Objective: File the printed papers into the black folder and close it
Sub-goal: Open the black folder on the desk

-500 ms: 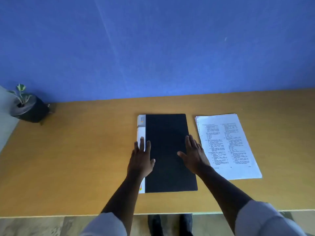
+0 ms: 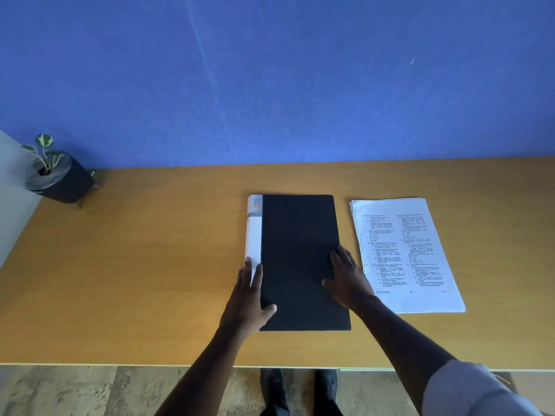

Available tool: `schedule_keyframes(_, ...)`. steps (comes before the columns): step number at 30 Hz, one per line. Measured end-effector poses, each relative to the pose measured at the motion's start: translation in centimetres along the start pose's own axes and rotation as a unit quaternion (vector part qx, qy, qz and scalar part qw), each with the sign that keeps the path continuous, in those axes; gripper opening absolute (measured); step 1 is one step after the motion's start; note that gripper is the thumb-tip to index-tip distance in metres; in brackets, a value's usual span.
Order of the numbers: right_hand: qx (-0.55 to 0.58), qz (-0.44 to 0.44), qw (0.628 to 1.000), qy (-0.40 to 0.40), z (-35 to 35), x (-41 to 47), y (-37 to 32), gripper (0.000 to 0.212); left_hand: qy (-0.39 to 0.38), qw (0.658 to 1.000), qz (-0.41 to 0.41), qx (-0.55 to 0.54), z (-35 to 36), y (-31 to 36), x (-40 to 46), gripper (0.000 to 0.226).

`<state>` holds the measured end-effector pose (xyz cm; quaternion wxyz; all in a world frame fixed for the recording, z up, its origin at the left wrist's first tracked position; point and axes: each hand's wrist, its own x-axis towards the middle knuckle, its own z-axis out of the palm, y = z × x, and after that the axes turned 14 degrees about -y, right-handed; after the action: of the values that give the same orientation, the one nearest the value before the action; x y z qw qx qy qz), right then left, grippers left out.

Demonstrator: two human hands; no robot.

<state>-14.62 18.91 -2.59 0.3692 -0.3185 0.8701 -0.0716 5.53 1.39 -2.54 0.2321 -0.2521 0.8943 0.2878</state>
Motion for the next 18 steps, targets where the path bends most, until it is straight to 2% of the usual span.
schedule_keyframes(3, -0.002, 0.003, 1.0, 0.002, 0.3, 0.1, 0.0, 0.086, -0.048, 0.999, 0.003, 0.02, 0.6, -0.2, -0.6, 0.139)
schedule_keyframes(6, 0.005, 0.003, 1.0, 0.001, 0.4, 0.1, 0.1, 0.087, -0.058, 0.996, 0.005, 0.063, 1.0, 0.1, -1.1, 0.153)
schedule_keyframes(9, 0.014, -0.001, 1.0, 0.017, 0.5, 0.2, 0.2, 0.087, -0.052, 0.995, 0.003, 0.082, 1.1, 0.3, -1.5, 0.153)
schedule_keyframes(14, 0.031, 0.008, 0.999, 0.041, 0.9, 0.0, -0.3, 0.082, -0.048, 0.997, 0.014, 0.055, 1.3, 0.0, -1.5, 0.147)
schedule_keyframes(18, 0.086, 0.023, 0.994, 0.067, 1.2, -0.1, -0.7, 0.08, -0.058, 0.997, 0.028, 0.036, 1.1, -0.5, -1.7, 0.146)
